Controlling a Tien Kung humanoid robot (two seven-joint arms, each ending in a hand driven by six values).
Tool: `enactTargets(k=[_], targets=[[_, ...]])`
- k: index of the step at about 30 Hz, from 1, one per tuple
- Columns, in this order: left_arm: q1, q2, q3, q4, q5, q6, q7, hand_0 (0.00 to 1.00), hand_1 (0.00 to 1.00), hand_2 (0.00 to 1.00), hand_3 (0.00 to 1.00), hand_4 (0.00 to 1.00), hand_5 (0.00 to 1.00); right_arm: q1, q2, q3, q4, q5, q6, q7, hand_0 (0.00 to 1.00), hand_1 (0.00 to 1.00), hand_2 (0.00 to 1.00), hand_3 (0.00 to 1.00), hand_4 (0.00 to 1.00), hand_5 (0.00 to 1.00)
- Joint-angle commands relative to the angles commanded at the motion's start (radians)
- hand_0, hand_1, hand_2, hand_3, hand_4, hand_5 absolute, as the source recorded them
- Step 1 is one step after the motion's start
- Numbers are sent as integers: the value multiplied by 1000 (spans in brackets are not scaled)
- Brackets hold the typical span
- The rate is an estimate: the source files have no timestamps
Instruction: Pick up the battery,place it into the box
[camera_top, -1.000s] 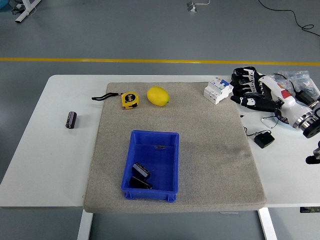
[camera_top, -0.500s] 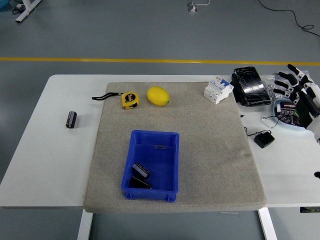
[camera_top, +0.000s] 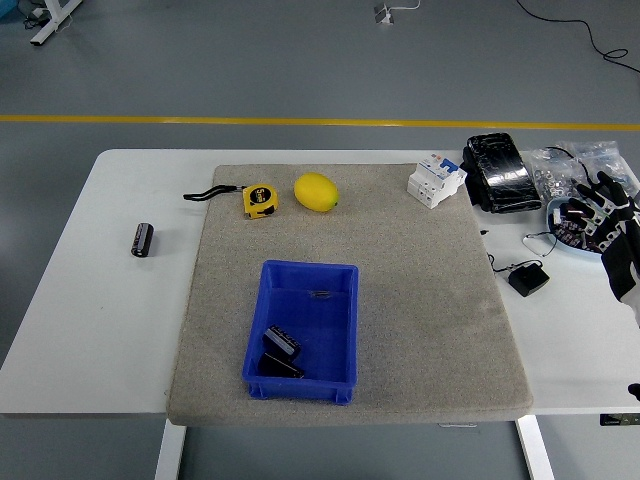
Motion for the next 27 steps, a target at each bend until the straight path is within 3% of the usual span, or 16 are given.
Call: enactTargets(k=[13, 27], targets=[[-10, -2, -8, 1, 27, -2, 4, 687, 586, 651, 660, 640, 781, 5, 2, 24, 15, -18, 5, -10, 825, 815, 863, 905, 998, 884], [-19, 2, 23, 5, -29, 2, -20, 689, 586, 649, 658, 639, 778, 18, 3, 29, 18, -10, -5, -10, 814, 806, 856, 894, 998, 897]])
